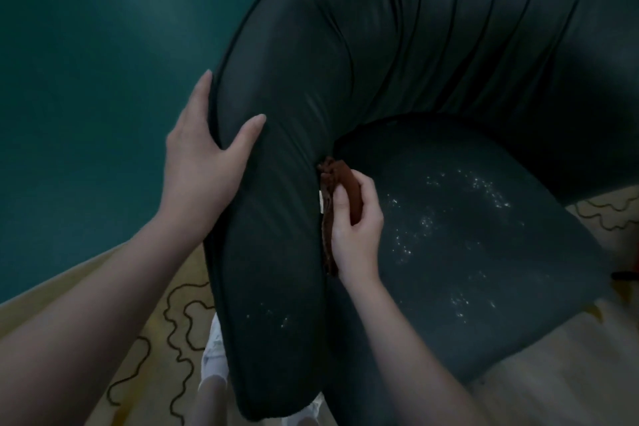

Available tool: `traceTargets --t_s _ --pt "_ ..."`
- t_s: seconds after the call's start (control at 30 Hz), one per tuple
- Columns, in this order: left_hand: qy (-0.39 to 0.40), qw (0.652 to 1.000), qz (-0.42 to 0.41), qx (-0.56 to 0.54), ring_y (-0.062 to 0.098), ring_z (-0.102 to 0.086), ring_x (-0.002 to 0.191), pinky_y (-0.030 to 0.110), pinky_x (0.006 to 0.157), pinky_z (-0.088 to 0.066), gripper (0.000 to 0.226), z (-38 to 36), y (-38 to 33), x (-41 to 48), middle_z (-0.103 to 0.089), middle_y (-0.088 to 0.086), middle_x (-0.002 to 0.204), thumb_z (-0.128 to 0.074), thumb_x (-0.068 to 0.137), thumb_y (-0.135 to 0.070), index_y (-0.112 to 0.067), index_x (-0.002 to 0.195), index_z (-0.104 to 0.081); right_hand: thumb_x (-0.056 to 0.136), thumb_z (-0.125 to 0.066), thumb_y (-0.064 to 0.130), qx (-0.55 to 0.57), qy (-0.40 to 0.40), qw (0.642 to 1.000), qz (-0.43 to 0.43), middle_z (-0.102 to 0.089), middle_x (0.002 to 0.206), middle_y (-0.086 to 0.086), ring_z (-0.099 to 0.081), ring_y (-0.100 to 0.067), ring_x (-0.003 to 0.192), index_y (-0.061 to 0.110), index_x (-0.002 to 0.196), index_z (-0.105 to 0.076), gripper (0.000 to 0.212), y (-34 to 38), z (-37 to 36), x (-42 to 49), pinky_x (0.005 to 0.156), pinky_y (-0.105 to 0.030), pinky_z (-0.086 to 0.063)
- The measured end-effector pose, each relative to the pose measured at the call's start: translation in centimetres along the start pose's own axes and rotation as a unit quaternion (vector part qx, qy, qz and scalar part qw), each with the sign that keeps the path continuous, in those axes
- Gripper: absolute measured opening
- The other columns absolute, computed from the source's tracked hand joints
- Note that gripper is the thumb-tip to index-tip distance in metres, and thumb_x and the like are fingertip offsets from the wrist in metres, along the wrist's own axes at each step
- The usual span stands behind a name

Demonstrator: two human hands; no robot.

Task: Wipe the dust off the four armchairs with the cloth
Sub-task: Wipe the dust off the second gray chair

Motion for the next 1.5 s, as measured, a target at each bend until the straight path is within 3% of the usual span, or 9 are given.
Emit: traceTargets --t_s 0.27,0.5,0.67,0.77,0.87,0.93,1.1,1.27,1.5 --pt "-0.010 1.000 0.008 0.006 -0.001 -0.037 0.134 0.000 0.096 -0.024 0.074 -0.1 0.0 -0.3 -0.039 -0.013 0.152 -0.064 0.091 -0.047 -0.029 0.154 -0.029 0.100 -0.053 0.010 0.073 0.036 0.988 -0.133 -0.067 0.103 0.002 -0.062 -0.004 0.096 0.022 0.107 -0.063 0.016 -6.7 -1.2 -0.1 0.085 -0.017 -0.049" --pt "-0.020 1.000 0.004 -0.005 -0.004 -0.038 0.133 0.017 0.110 -0.030 0.074 0.2 -0.2 -0.4 -0.041 -0.016 0.150 -0.065 0.089 -0.046 -0.030 0.153 -0.030 0.097 -0.062 0.016 -0.024 0.106 0.971 -0.213 -0.068 0.107 0.002 -0.064 -0.016 0.101 0.022 0.110 -0.062 0.014 -14.7 -3.9 0.7 0.094 -0.039 -0.053" --pt "-0.029 1.000 0.002 -0.009 -0.014 -0.040 0.122 0.001 0.101 -0.031 0.073 0.1 0.2 -0.3 -0.043 -0.023 0.140 -0.066 0.088 -0.045 -0.031 0.152 -0.034 0.094 -0.066 0.024 -0.107 0.166 0.954 -0.228 -0.065 0.118 0.000 -0.062 -0.017 0.107 0.023 0.122 -0.058 0.029 -19.8 -4.7 -0.5 0.095 -0.046 -0.052" --pt "-0.036 0.999 -0.007 -0.011 -0.011 -0.045 0.122 0.007 0.105 -0.035 0.071 0.2 0.2 -0.2 -0.047 -0.021 0.139 -0.066 0.088 -0.045 -0.032 0.151 -0.035 0.094 -0.065 0.031 -0.091 0.161 0.956 -0.229 -0.064 0.119 0.004 -0.061 -0.016 0.109 0.031 0.121 -0.057 0.028 -21.6 -5.2 -1.5 0.095 -0.048 -0.052" --pt "-0.037 0.999 -0.012 -0.014 -0.005 -0.048 0.127 0.026 0.112 -0.039 0.071 0.1 0.5 -0.1 -0.049 -0.017 0.143 -0.067 0.088 -0.046 -0.033 0.150 -0.035 0.095 -0.063 0.028 -0.058 0.165 0.953 -0.246 -0.066 0.114 0.006 -0.063 -0.016 0.107 0.030 0.119 -0.059 0.024 -21.3 -5.5 -1.5 0.096 -0.047 -0.052" --pt "-0.037 0.999 -0.011 -0.016 -0.005 -0.048 0.128 0.027 0.112 -0.039 0.071 0.1 0.5 -0.2 -0.049 -0.017 0.143 -0.067 0.088 -0.046 -0.032 0.150 -0.035 0.096 -0.063 0.023 -0.029 0.167 0.944 -0.284 -0.067 0.111 0.005 -0.064 -0.016 0.106 0.026 0.119 -0.060 0.023 -21.0 -5.4 -1.7 0.096 -0.045 -0.052" --pt "-0.037 0.999 -0.007 -0.011 -0.011 -0.045 0.123 0.011 0.107 -0.035 0.071 0.0 0.2 -0.2 -0.044 -0.025 0.137 -0.066 0.089 -0.044 -0.031 0.151 -0.035 0.096 -0.063 0.015 0.057 0.138 0.918 -0.367 -0.070 0.109 -0.008 -0.066 -0.027 0.106 0.012 0.118 -0.064 0.022 -19.8 -4.9 -2.1 0.093 -0.041 -0.055" --pt "-0.030 0.999 -0.007 -0.011 -0.016 -0.040 0.120 -0.005 0.096 -0.028 0.071 0.0 0.2 -0.3 -0.041 -0.024 0.138 -0.066 0.090 -0.042 -0.028 0.152 -0.033 0.099 -0.058 0.014 0.125 0.139 0.910 -0.369 -0.071 0.093 -0.002 -0.066 -0.015 0.085 0.013 0.106 -0.066 0.010 -15.8 -4.2 -1.5 0.079 -0.030 -0.054" --pt "-0.020 1.000 0.000 -0.020 -0.013 -0.039 0.122 -0.002 0.097 -0.028 0.072 -0.2 0.0 -0.3 -0.040 -0.024 0.140 -0.066 0.091 -0.043 -0.028 0.153 -0.032 0.098 -0.059 0.024 0.199 0.101 0.920 -0.323 -0.069 0.115 -0.017 -0.063 -0.034 0.113 0.013 0.114 -0.067 0.021 -9.6 -2.7 -1.2 0.102 -0.051 -0.048"
Point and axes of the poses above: each hand's wrist, its own x-axis towards the middle knuckle, its own z-axis out of the back of the hand, y = z × x, the point moved 8 cm from there along x, towards the middle knuckle
